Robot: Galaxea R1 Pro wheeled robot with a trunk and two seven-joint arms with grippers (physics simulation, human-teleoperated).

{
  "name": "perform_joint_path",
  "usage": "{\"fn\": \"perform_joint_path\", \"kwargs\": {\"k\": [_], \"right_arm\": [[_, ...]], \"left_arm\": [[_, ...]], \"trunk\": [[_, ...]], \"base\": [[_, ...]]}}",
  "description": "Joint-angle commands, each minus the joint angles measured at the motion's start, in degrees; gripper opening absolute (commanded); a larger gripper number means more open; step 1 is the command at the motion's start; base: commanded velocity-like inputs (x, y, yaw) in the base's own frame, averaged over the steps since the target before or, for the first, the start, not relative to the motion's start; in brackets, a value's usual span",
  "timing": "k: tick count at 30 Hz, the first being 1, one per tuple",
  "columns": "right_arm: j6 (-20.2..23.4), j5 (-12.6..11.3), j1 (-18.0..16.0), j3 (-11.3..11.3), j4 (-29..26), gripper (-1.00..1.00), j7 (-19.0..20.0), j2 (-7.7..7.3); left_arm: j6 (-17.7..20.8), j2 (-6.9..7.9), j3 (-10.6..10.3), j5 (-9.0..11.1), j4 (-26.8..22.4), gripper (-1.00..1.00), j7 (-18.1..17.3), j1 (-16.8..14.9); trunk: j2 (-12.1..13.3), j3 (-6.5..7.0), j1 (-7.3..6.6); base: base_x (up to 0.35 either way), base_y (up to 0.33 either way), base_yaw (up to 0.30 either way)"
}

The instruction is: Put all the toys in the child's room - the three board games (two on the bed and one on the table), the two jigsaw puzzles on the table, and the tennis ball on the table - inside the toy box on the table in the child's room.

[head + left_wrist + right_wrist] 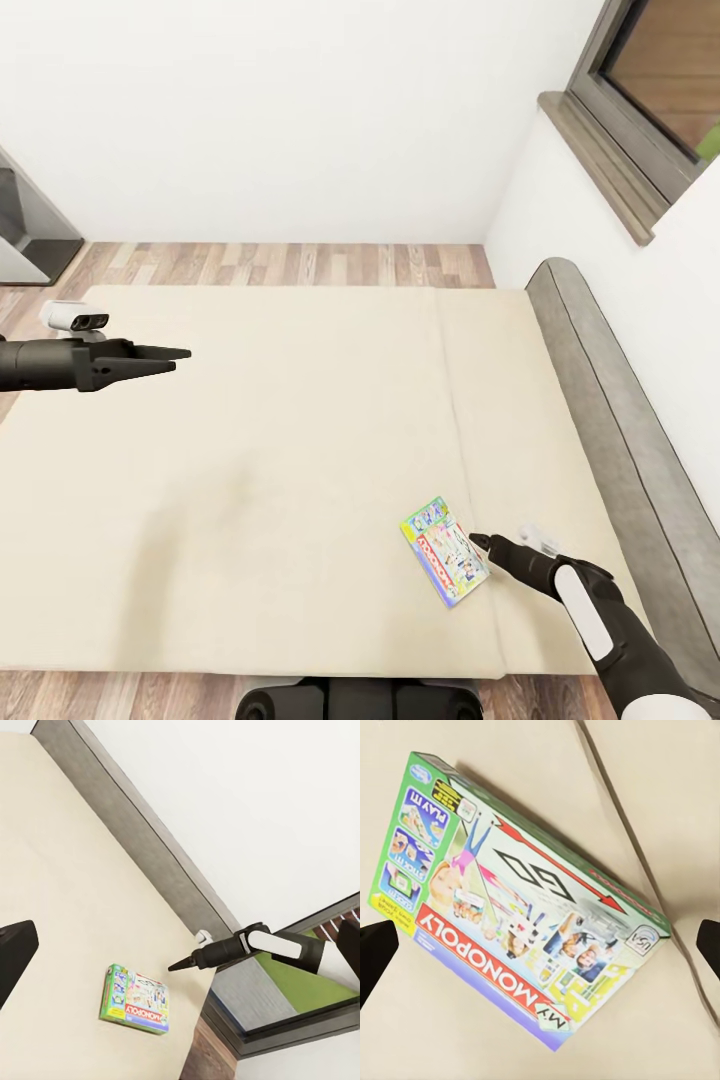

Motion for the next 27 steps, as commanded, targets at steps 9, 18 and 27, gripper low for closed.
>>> {"fn": "perform_joint_path", "kwargs": {"k": [9,18,27], "right_arm": [[0.33,0.03,-0.02,-0.46,-0.07,1.00,0.30,-0.12],[0.33,-0.06,-0.02,-0.70,-0.11,1.00,0.35,-0.19],[0.33,-0.07,0.06,-0.81,-0.20,1.00,0.36,-0.24]], "left_arm": [[0.61,0.02,-0.09,-0.08,0.00,1.00,-0.22,-0.03],[0.61,0.02,-0.04,-0.04,0.00,1.00,-0.22,-0.03],[0.61,0.02,-0.05,-0.09,0.00,1.00,-0.22,-0.03]], "trunk": [[-0.08,-0.07,0.03],[-0.08,-0.07,0.03],[-0.08,-0.07,0.03]], "base": [[0.000,0.000,0.000],[0.000,0.000,0.000],[0.000,0.000,0.000]]}}
